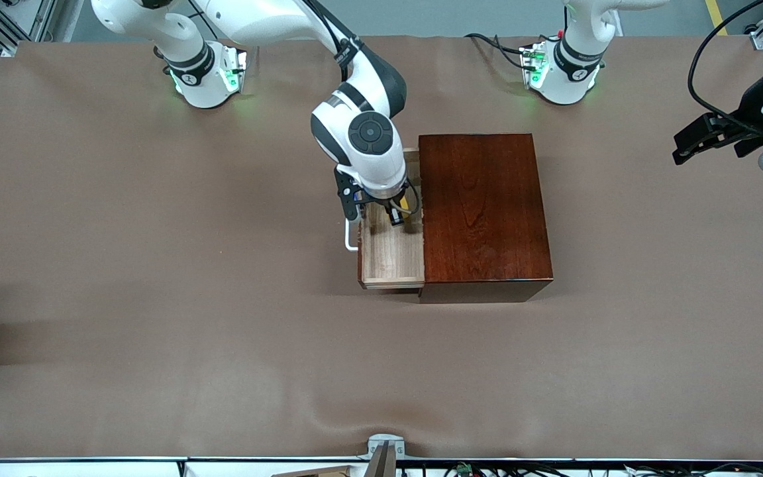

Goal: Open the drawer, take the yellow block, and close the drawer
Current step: 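Close the right gripper on the yellow cube, then lift the yellow block out with the right gripper while the left gripper returns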

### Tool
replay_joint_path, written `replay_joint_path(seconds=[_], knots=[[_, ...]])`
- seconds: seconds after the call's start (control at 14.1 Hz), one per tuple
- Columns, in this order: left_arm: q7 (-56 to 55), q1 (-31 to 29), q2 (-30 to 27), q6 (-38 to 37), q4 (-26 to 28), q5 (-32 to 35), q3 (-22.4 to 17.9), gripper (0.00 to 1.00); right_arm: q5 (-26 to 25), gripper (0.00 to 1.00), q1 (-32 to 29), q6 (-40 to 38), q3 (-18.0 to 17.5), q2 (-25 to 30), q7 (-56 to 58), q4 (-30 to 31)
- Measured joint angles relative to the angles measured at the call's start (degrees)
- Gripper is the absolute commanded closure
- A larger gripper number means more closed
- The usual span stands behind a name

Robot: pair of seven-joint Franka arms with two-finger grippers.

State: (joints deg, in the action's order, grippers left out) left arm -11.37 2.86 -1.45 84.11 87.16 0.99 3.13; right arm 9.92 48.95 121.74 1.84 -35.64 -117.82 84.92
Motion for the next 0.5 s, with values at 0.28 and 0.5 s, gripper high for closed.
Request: replay_joint_path(seconds=[0.28, 0.5], knots=[[0.0, 0.01, 0.0, 0.0, 0.0, 0.0, 0.0, 0.0, 0.01, 1.0, -0.05, 0.01, 0.53, 0.06, 0.01, -0.8], [0.0, 0.01, 0.0, 0.0, 0.0, 0.0, 0.0, 0.0, 0.01, 1.0, -0.09, -1.44, 0.78, 0.16, 0.01, -2.41]])
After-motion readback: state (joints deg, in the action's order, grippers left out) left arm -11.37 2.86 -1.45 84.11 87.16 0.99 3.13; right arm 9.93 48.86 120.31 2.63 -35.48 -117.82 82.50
